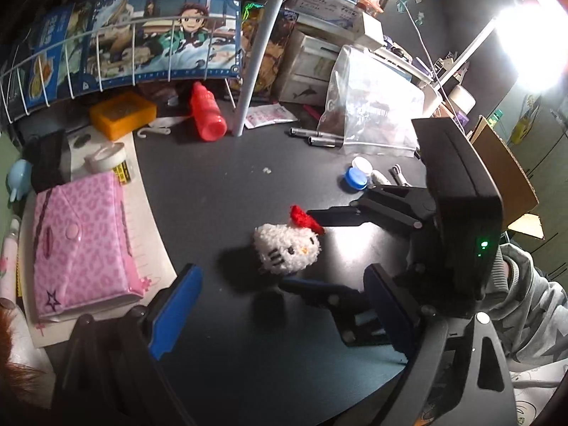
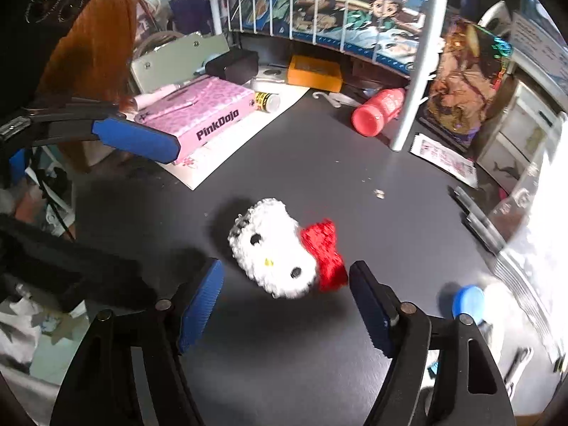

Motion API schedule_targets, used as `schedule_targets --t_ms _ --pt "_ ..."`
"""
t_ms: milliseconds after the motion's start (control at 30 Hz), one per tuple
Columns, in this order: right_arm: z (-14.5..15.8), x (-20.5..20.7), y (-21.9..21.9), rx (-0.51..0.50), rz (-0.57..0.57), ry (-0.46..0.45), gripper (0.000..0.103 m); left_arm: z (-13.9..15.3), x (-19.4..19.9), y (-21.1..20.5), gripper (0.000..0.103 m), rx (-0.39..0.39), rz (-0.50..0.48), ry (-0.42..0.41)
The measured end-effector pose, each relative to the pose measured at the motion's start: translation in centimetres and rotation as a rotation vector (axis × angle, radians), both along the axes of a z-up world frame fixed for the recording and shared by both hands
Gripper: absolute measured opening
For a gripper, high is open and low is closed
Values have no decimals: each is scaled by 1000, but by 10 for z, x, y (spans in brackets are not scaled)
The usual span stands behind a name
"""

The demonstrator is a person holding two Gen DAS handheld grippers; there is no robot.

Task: Organize objects
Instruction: 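Reach the right tool to the Hello Kitty plush and grasp it, then carry the Hello Kitty plush with the right tool into the box and release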

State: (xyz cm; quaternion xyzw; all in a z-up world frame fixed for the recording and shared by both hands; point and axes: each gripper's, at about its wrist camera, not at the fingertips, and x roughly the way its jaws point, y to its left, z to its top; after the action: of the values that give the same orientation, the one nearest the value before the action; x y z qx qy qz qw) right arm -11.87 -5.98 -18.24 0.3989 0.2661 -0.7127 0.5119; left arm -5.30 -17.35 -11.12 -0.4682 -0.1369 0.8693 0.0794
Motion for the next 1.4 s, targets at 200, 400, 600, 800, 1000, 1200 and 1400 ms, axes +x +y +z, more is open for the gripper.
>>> schedule_targets --t_ms 200,400,600,800,1000,1200,1400 --pt "-1 2 -7 12 12 37 43 -4 -6 -2 91 13 2 -7" --pt "4 8 0 1 31 67 38 -5 -11 2 91 43 -4 -5" --pt "21 22 20 -27 58 107 38 -6 -18 25 81 103 -80 7" --pt "43 34 46 -62 46 171 38 13 -19 52 57 133 -139 42" --pt "76 42 75 -90 7 242 38 49 -19 78 47 96 -192 103" --pt "118 46 104 -104 -76 299 37 93 -21 112 47 56 -257 183" --pt "157 38 142 -123 -162 336 37 133 -35 157 47 28 -332 237"
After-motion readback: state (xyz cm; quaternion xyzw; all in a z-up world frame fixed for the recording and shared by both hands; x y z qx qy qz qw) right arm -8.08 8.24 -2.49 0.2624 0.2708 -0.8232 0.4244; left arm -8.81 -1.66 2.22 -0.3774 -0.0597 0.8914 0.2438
